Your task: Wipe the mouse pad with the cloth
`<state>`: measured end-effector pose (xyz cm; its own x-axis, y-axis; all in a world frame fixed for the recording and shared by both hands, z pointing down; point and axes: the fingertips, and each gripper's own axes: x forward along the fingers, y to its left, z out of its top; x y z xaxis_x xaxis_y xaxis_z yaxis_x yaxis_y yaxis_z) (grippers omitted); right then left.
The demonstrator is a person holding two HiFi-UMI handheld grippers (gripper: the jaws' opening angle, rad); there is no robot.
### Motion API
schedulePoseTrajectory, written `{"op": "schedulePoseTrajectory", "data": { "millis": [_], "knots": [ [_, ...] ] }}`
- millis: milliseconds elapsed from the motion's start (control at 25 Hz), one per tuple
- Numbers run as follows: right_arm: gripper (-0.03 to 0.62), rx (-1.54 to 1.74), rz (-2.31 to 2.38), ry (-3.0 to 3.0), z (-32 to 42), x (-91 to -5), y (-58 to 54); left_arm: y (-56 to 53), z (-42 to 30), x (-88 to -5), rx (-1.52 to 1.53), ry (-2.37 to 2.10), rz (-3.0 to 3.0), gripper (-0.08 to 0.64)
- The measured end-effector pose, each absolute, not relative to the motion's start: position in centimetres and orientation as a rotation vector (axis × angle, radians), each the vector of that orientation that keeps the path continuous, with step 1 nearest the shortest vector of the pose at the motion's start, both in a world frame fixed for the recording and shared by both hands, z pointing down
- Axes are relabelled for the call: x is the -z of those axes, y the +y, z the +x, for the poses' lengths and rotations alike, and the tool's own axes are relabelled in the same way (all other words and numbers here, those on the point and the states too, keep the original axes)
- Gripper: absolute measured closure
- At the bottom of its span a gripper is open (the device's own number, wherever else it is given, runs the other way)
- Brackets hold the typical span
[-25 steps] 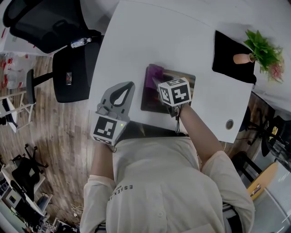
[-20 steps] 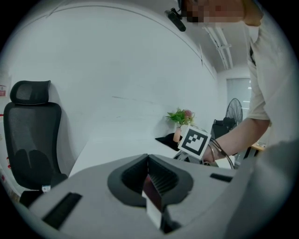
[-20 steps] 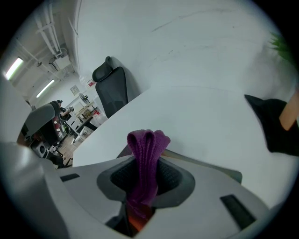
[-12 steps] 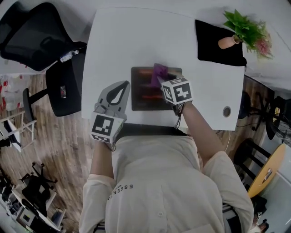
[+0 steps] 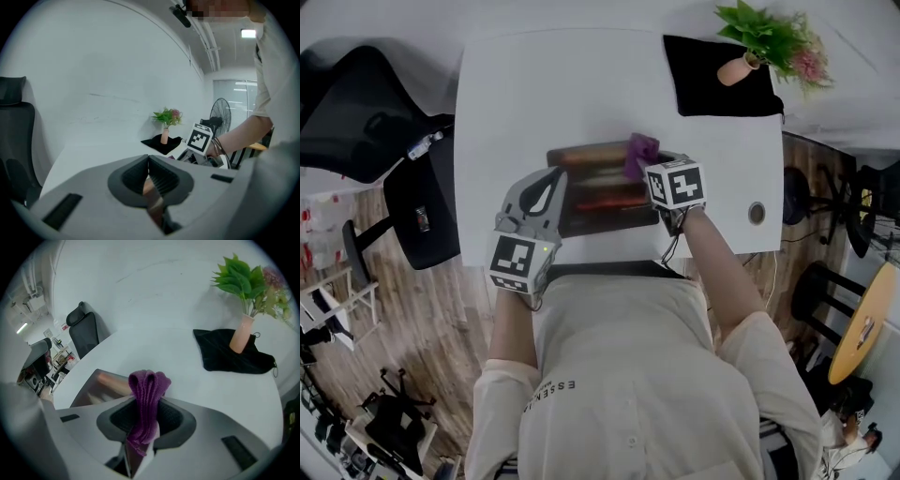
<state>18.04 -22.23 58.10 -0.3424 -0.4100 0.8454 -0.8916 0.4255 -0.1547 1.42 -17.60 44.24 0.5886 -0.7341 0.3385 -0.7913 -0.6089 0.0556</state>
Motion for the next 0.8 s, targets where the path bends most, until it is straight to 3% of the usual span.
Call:
{"op": "schedulePoseTrajectory", "data": {
  "millis": [400,800],
  "knots": [
    [0.483,-0.730,1.245,-1.765,21.8,-56.2,-22.2,-17.7,-0.1,-43.6,-0.415,-1.203,2.633,0.557],
    [0.485,-0.744,1.013,-1.996,10.3,-51.9,-17.7,-15.5,-4.5,-41.7,-0.349,-1.189,2.653,0.557]
  ]
}}
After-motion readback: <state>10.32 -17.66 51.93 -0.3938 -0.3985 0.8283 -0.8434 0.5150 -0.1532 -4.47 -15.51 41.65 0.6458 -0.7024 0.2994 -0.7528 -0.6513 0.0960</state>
